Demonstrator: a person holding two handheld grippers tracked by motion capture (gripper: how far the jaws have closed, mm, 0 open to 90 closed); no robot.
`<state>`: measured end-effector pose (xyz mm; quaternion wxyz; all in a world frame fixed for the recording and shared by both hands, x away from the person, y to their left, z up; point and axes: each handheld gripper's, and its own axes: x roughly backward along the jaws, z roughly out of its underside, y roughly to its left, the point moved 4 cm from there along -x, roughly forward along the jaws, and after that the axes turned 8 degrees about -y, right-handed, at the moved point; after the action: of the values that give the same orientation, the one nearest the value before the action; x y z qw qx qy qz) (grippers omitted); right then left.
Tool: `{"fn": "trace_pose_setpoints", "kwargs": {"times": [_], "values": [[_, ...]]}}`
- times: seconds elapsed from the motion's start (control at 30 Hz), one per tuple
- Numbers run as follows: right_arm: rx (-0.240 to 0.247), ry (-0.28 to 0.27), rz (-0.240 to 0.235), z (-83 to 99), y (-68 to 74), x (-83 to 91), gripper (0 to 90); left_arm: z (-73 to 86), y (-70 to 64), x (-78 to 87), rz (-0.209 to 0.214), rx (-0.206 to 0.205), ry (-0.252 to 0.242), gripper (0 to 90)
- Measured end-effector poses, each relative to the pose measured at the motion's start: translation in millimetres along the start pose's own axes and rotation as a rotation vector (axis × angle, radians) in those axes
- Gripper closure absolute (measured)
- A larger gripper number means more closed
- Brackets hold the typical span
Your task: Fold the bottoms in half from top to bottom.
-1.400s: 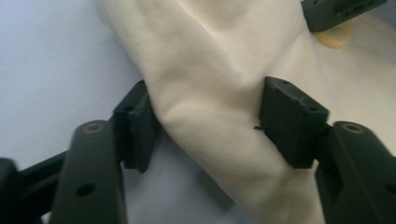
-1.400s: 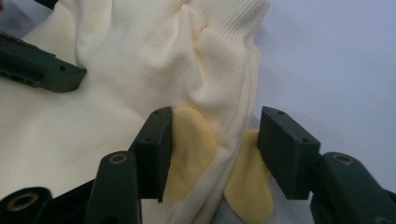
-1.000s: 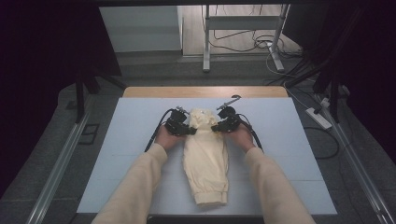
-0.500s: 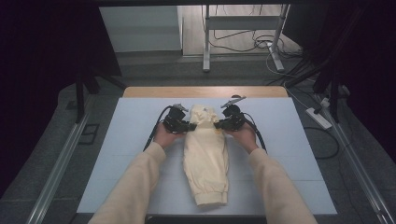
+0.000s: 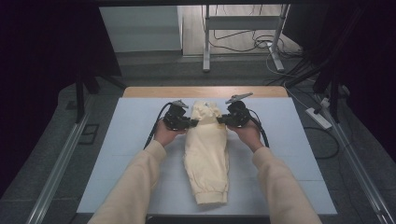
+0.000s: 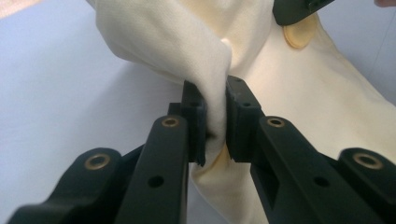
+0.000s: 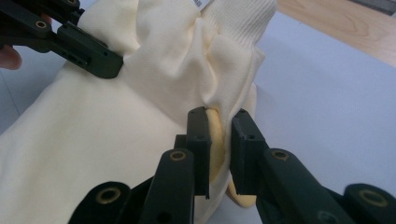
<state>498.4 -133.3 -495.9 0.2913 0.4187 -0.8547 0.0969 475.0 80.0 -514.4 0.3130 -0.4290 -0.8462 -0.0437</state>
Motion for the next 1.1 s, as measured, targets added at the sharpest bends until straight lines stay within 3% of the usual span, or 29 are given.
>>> {"fn": "trace_pose_setpoints", "kwargs": {"times": [0.2, 0.53, 0.67, 0.77, 0.8, 0.9, 1.1], "values": [[-0.004, 0.014, 0.000, 3.7, -1.2, -3.0, 79.5, 0.9, -0.5, -1.2, -0.005, -0.008, 0.014, 79.3], [-0.014, 0.091, 0.005, 19.4, -5.9, -30.4, 78.6, 9.3, 5.0, -10.8, -0.015, 0.005, 0.052, 79.2], [-0.014, 0.106, 0.024, 24.6, -9.1, -38.5, 70.5, 12.1, 7.4, -13.5, -0.014, 0.019, 0.056, 79.2], [-0.019, 0.104, 0.060, 25.2, -13.3, -41.7, 51.8, 13.3, 8.7, -13.6, -0.013, 0.025, 0.057, 79.2], [-0.043, 0.108, 0.065, 25.8, -15.2, -43.3, 48.2, 13.5, 8.7, -13.8, -0.014, 0.025, 0.057, 79.2], [-0.117, 0.110, 0.034, 26.6, -19.4, -46.2, 46.8, 13.7, 8.6, -14.2, -0.015, 0.025, 0.057, 79.2], [-0.136, 0.130, 0.023, 25.1, -16.8, -49.2, 46.5, 14.6, 9.4, -14.4, -0.012, 0.029, 0.059, 79.2]]}}
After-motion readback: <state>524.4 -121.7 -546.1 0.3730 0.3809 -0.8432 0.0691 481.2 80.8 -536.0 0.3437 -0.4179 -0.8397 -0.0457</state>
